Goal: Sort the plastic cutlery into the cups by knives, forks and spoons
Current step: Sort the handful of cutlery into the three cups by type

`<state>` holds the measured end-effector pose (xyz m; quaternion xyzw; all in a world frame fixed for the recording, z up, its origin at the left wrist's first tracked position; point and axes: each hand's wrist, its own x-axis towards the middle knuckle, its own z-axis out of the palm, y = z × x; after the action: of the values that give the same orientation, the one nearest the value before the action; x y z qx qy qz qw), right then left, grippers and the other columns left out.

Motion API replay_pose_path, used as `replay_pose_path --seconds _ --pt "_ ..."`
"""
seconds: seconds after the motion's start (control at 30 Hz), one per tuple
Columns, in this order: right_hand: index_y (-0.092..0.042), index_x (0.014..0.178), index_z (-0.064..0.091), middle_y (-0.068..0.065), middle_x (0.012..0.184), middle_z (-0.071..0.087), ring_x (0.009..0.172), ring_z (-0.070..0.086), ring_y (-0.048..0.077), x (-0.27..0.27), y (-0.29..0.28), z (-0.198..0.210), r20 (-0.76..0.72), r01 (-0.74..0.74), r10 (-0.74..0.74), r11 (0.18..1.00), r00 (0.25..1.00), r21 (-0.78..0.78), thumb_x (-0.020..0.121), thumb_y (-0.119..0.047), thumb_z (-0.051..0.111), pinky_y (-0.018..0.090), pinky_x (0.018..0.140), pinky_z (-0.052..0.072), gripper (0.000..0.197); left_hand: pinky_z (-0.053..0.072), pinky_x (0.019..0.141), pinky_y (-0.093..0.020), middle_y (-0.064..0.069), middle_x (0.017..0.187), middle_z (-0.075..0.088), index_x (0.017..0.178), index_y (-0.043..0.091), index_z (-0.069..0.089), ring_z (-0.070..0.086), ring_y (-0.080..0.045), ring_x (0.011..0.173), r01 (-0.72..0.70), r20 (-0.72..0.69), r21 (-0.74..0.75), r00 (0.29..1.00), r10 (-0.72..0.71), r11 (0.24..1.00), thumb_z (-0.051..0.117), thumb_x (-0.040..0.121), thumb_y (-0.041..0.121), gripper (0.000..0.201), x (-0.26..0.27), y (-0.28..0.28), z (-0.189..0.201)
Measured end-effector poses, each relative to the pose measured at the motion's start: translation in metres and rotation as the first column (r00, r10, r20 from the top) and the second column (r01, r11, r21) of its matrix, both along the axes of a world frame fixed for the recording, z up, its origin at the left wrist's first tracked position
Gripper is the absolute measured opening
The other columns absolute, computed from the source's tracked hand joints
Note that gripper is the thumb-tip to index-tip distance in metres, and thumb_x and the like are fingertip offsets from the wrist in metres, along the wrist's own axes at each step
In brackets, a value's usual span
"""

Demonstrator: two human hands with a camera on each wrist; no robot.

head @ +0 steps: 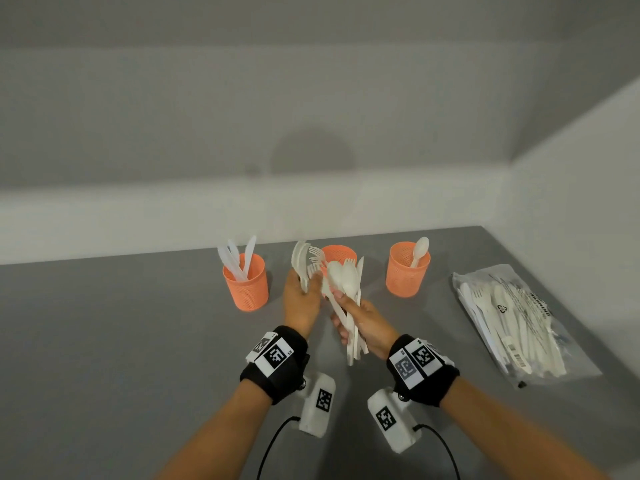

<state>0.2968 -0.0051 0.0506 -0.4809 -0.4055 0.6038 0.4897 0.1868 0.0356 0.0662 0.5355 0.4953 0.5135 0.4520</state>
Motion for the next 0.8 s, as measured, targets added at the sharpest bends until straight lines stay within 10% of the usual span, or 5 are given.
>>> replay_pose_path --seconds 0.3,0.57,0.8 --pt "-0.011 0.082 0.058 0.007 0.06 0.052 0.033 0.042 0.007 -0.005 -0.001 -0.005 0.144 0.022 -0.043 0.99 0.989 0.142 0.099 -0.023 0.041 0.02 0.035 0.037 0.026 0.028 0.035 -0.014 0.003 0.046 0.047 0.071 0.015 0.055 0.04 -0.004 0.038 0.164 0.147 -0.212 0.98 -0.135 0.963 0.052 0.092 0.018 0.022 -0.001 -0.019 -0.012" --pt "-0.021 0.098 0.054 0.003 0.076 0.062 0.049 0.057 0.005 0.0 0.002 -0.019 0.397 -0.014 -0.064 0.982 0.915 0.19 0.097 -0.027 0.046 0.018 0.044 0.045 0.01 0.047 0.052 -0.023 -0.004 0.06 0.052 0.082 0.013 0.048 0.054 -0.01 0.048 -0.093 0.243 -0.183 0.96 0.137 0.979 0.035 0.098 0.016 0.021 -0.014 -0.001 0.0" --pt "-0.025 0.099 0.053 0.0 0.059 0.049 0.035 0.039 0.004 0.005 -0.001 -0.015 0.423 -0.025 -0.062 0.98 0.904 0.197 0.097 -0.03 0.047 0.018 0.037 0.037 0.008 0.027 0.035 -0.017 0.01 0.038 0.037 0.081 0.02 0.058 0.029 -0.003 0.032 0.128 0.063 -0.014 0.99 -0.127 0.992 0.056 0.092 0.021 0.011 -0.027 0.004 0.027"
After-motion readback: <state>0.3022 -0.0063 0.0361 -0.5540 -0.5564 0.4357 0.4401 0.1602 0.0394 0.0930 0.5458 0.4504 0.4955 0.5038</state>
